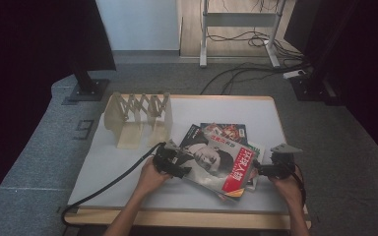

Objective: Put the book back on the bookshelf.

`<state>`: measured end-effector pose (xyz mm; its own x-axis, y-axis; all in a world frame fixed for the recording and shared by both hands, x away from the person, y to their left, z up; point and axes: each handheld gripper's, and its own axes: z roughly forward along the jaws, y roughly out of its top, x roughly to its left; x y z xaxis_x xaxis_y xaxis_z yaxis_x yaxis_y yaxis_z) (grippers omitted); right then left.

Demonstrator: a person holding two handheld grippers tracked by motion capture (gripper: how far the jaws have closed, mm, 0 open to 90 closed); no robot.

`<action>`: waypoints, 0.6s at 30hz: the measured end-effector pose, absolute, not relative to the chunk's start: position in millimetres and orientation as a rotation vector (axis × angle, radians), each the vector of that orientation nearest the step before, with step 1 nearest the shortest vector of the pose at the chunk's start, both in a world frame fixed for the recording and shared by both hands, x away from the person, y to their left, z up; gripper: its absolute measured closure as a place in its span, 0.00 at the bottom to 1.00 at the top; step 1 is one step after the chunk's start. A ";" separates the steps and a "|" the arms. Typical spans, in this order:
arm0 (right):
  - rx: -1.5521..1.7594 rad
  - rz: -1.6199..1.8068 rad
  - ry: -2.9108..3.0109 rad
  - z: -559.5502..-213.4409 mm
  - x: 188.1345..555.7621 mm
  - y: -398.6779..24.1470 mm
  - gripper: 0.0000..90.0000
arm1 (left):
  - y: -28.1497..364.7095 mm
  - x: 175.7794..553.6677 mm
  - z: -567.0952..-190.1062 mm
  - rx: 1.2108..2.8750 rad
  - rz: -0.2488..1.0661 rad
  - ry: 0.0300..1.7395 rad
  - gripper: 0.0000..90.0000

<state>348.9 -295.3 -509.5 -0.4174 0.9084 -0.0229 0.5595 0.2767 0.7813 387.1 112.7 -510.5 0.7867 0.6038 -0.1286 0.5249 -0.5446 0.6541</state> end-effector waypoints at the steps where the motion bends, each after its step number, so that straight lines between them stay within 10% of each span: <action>1: 1.318 0.985 2.078 -509.7 348.2 -295.3 0.07 | 114.4 388.9 -511.6 2.272 0.142 0.846 0.00; 18: 1.297 1.000 2.111 -510.0 337.1 -290.9 0.05 | 112.0 383.5 -517.7 2.308 0.076 0.840 0.00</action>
